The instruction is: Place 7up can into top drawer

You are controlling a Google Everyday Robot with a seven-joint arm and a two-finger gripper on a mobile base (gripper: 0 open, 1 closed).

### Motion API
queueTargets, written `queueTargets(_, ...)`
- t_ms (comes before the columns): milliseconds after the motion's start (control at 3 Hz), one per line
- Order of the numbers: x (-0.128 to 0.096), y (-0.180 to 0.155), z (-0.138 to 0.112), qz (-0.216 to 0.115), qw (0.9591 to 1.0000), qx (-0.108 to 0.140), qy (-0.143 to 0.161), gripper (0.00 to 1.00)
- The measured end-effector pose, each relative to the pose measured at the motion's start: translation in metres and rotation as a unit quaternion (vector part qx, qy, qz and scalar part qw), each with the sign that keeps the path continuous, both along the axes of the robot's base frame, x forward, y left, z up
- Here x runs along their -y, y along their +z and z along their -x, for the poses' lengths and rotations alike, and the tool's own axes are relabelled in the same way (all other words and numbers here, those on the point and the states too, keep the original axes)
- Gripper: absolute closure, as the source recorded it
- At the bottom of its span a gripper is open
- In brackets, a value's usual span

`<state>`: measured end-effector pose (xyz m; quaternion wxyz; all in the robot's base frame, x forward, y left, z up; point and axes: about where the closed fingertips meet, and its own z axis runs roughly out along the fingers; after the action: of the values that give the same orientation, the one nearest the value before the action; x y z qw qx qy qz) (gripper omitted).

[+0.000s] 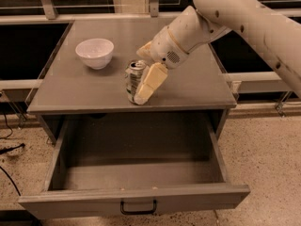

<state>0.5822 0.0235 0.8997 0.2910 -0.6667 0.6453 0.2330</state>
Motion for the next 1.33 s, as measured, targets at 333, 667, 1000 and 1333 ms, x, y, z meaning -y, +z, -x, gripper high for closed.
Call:
queueTargets(333, -0.0049, -0.0002, -0.0063, -0.003, 0.9998, 0.019, -0.008, 0.00)
queueTargets(667, -0.0083, -0.0005, -0.0100, -0.002, 0.9992, 0.038, -0.014, 0.04)
queueTargets(1000, -0.0083, -0.0005, -0.0100, -0.002, 0.9992, 0.038, -0.014, 0.27)
queueTargets(1333, -0.0083, -0.0005, -0.0100, -0.002, 0.9992, 0.038, -0.014, 0.50)
